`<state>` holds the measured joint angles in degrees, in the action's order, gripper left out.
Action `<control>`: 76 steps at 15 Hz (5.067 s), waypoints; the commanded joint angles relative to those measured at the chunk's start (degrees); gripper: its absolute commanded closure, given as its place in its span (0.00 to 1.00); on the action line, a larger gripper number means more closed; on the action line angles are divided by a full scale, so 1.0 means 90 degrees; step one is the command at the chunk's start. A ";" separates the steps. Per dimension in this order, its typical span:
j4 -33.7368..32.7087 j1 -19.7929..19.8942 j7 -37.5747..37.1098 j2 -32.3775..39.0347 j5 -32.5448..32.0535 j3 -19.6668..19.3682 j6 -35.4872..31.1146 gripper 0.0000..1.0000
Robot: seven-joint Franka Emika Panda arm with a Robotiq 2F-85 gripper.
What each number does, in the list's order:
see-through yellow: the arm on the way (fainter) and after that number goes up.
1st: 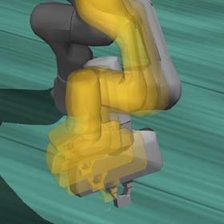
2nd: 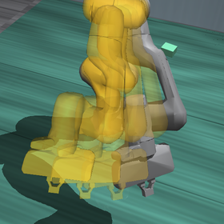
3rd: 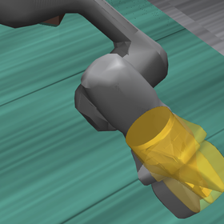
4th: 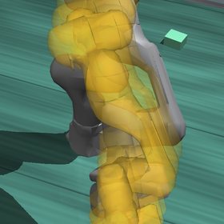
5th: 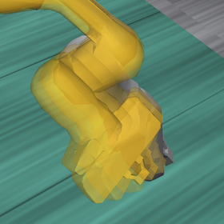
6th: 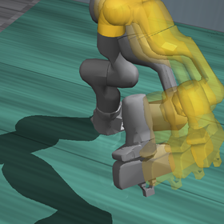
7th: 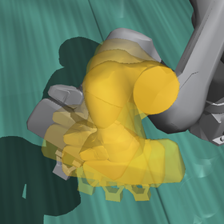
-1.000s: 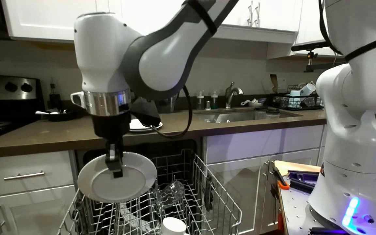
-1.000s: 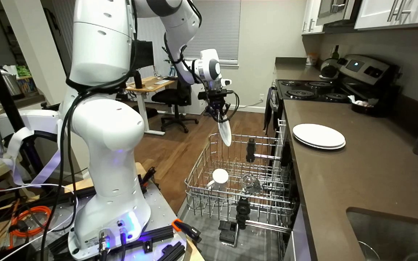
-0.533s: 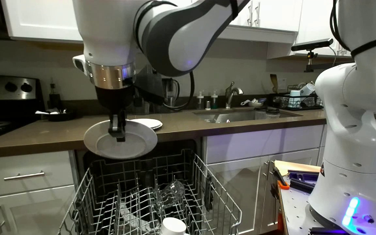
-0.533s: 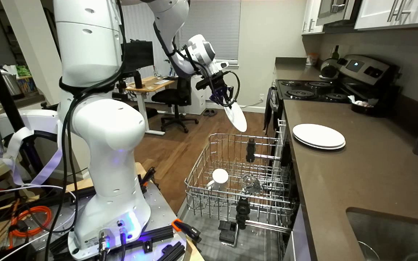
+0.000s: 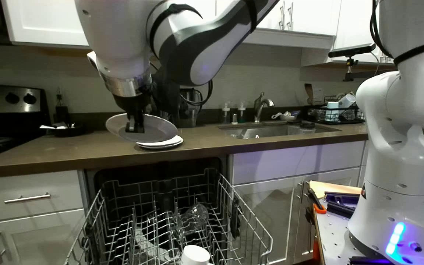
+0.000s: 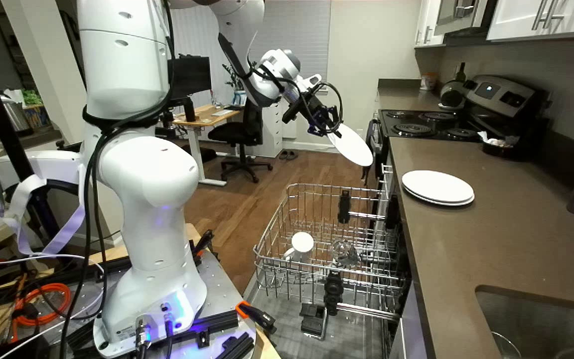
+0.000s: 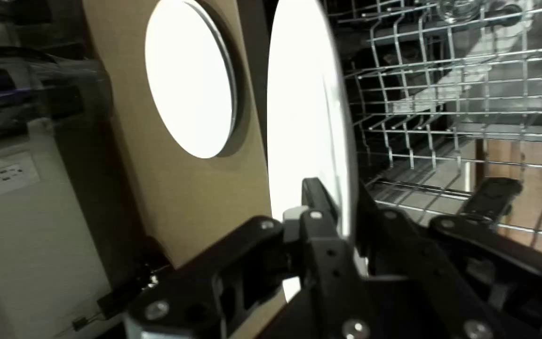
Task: Pick up the plate from the plate holder and put it on top of other the plates on the kitchen base top
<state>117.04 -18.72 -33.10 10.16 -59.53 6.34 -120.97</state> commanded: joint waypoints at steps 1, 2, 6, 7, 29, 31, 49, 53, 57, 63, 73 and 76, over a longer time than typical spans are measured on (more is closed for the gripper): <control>-0.0589 0.0191 -0.0470 0.0387 -0.0682 0.0010 0.0659 0.91; -0.0730 0.0244 -0.0533 0.0511 -0.0775 -0.0019 0.0776 0.91; -0.1357 0.0410 -0.0745 0.1089 -0.1155 -0.0172 0.1179 0.91; -0.1526 0.0445 -0.0755 0.1247 -0.1194 -0.0213 0.1236 0.91; -0.4799 0.1154 -0.0574 0.4189 -0.0954 -0.1034 0.0998 0.92; -0.4970 0.1156 -0.0543 0.4337 -0.0913 -0.1052 0.0985 0.93; -0.5169 0.1172 -0.0286 0.4547 -0.0818 -0.1178 0.1130 0.93; -0.5093 0.1181 -0.0080 0.4515 -0.0752 -0.1132 0.1157 0.92; -0.5017 0.1172 0.0127 0.4482 -0.0647 -0.1107 0.1176 0.70; -0.4871 0.1127 0.0287 0.4366 -0.0440 -0.1101 0.1161 0.52; -0.4542 0.1047 0.0422 0.3987 -0.0244 -0.1069 0.1146 0.48; -0.4374 0.1039 0.0509 0.3834 -0.0117 -0.1000 0.1149 0.47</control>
<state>73.74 -9.23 -31.24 48.46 -62.61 -3.30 -111.26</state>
